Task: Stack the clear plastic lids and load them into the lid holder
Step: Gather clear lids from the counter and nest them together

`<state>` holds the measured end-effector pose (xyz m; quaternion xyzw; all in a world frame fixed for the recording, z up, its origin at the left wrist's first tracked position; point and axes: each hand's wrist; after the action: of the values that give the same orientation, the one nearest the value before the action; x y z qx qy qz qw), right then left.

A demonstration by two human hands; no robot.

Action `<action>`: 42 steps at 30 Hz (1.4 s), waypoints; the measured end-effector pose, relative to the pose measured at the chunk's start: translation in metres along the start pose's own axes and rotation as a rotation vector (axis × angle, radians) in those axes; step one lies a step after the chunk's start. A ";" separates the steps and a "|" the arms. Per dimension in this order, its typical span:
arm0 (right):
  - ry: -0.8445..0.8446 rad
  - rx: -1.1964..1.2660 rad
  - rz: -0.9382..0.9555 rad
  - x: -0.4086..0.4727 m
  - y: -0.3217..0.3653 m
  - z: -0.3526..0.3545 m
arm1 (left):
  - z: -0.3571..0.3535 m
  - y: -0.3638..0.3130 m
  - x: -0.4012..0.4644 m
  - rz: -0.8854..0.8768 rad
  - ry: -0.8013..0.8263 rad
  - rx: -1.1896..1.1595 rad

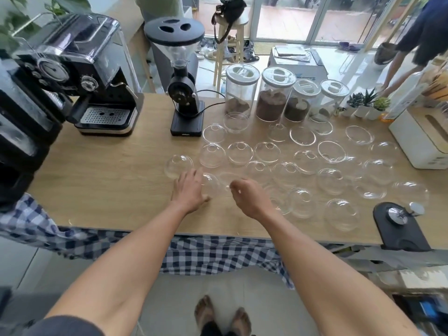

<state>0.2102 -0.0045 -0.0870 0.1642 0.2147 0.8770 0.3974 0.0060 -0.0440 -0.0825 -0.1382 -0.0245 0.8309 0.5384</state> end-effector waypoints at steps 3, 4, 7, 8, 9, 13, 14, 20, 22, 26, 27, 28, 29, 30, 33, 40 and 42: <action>-0.215 0.220 -0.083 0.004 0.008 0.011 | 0.000 0.006 -0.014 0.075 0.042 -0.099; -0.271 0.314 -0.141 0.008 0.012 0.018 | 0.002 0.009 -0.018 0.099 0.051 -0.162; -0.394 0.595 -0.311 0.021 0.023 0.033 | 0.015 0.020 -0.025 0.157 0.014 -0.286; -0.415 0.665 -0.365 0.025 0.026 0.034 | 0.020 0.025 -0.025 0.170 -0.007 -0.303; -0.439 0.737 -0.418 0.029 0.028 0.033 | 0.026 0.030 -0.023 0.183 -0.021 -0.321; -0.535 1.030 -0.584 0.041 0.037 0.025 | 0.050 0.048 -0.007 0.218 -0.053 -0.417; -0.556 1.086 -0.617 0.044 0.039 0.024 | 0.054 0.053 0.001 0.223 -0.058 -0.434; -0.667 1.242 -0.749 0.063 0.046 0.006 | 0.059 0.074 0.049 0.179 0.004 -0.478; -0.698 1.252 -0.787 0.069 0.049 -0.004 | 0.053 0.079 0.061 0.142 0.043 -0.466; -0.777 1.301 -0.857 0.086 0.057 -0.025 | 0.035 0.091 0.075 0.085 0.129 -0.456; -0.789 1.307 -0.870 0.090 0.060 -0.029 | 0.033 0.094 0.077 0.072 0.140 -0.463; -0.793 1.305 -0.880 0.094 0.064 -0.033 | 0.032 0.097 0.078 0.060 0.150 -0.474; -0.793 1.299 -0.889 0.099 0.067 -0.037 | 0.032 0.099 0.078 0.046 0.160 -0.489; -0.792 1.296 -0.895 0.104 0.071 -0.040 | 0.033 0.103 0.078 0.033 0.175 -0.506; -0.778 1.286 -0.912 0.121 0.082 -0.051 | 0.041 0.118 0.079 -0.005 0.210 -0.520; -0.701 1.216 -0.924 0.144 0.106 -0.081 | 0.054 0.148 0.087 0.034 0.244 -0.509; -0.693 1.130 -0.919 0.147 0.105 -0.090 | 0.057 0.144 0.089 0.020 0.254 -0.515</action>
<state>0.0107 0.0236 -0.0931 0.4984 0.5363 0.2839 0.6192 -0.1706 -0.0179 -0.0735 -0.3738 -0.1657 0.7786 0.4760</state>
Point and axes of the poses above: each hand's wrist, its own x-axis towards the middle knuckle, its own z-axis out of the back of the hand, y = z × x, and after that the axes turned 15 degrees about z, right-handed
